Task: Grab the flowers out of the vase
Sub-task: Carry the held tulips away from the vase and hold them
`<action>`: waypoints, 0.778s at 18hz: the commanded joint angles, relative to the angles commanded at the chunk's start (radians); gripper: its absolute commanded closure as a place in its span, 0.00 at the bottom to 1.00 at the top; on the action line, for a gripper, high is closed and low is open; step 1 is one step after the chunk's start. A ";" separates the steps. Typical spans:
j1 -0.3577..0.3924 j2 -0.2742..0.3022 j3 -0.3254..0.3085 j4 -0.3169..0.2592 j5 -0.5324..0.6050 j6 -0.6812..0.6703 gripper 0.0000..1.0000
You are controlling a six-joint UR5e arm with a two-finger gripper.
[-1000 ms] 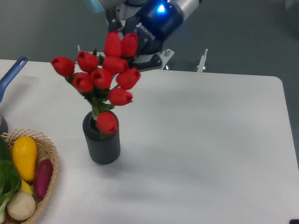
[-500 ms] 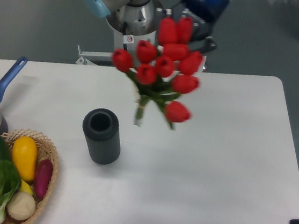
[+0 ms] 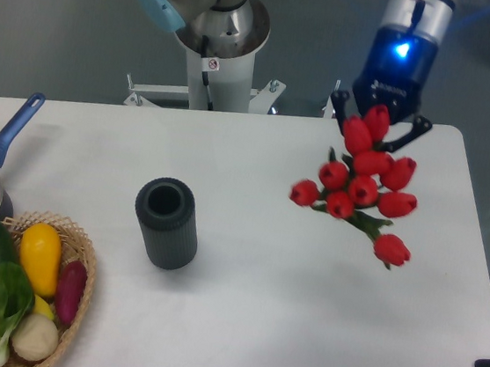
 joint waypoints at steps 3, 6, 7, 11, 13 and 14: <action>-0.002 -0.048 0.005 0.000 0.138 0.048 0.95; -0.041 -0.110 0.029 -0.003 0.270 0.097 0.94; -0.046 -0.129 0.035 -0.008 0.314 0.103 0.94; -0.083 -0.181 0.118 -0.119 0.477 0.183 0.94; -0.081 -0.200 0.178 -0.222 0.494 0.189 0.94; -0.081 -0.210 0.201 -0.262 0.507 0.201 0.94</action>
